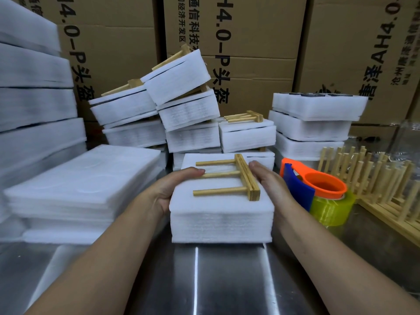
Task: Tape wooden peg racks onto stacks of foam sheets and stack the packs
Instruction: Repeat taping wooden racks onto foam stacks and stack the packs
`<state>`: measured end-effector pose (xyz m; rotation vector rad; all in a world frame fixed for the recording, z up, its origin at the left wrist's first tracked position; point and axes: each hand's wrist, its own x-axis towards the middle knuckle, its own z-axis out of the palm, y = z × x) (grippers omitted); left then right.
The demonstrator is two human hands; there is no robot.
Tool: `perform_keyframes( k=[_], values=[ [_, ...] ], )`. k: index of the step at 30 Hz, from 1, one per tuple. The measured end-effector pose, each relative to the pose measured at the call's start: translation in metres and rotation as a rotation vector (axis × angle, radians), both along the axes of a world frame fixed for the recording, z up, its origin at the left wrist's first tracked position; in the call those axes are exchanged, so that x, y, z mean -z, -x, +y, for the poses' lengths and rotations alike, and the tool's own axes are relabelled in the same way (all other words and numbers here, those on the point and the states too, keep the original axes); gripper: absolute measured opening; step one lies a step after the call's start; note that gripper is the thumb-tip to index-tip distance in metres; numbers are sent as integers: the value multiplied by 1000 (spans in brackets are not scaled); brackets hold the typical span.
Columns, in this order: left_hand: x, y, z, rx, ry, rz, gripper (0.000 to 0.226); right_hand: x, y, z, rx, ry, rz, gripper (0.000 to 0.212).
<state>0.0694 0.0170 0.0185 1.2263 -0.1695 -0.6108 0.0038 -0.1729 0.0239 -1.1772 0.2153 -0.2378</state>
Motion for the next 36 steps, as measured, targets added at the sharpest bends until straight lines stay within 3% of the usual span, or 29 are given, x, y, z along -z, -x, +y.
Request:
perform_keyframes(
  k=[4, 12, 14, 18, 21, 25, 31, 36],
  values=[
    [-2, 3, 0, -69, 113, 60, 32, -10, -5, -5, 62, -199, -90, 41],
    [-9, 9, -16, -109, 357, 5, 47, -31, 19, -18, -224, 167, 69, 79],
    [-10, 10, -19, -103, 376, -20, 49, -31, 30, -24, -230, 225, 69, 73],
    [-9, 13, -30, -105, 408, -70, 56, -34, 47, -34, -225, 225, -30, 39],
    [-8, 15, -40, -81, 440, -102, 67, -40, 56, -44, -153, 235, -61, 43],
    [-10, 18, -52, -89, 462, -157, 77, -34, 63, -46, -29, 415, -79, 77],
    [-7, 23, -61, -195, 443, -282, 81, -12, 56, -35, 127, 279, -93, 65],
    [-7, 19, -53, -238, 442, -270, 91, 2, 48, -25, 59, 79, -96, 66]
  ],
)
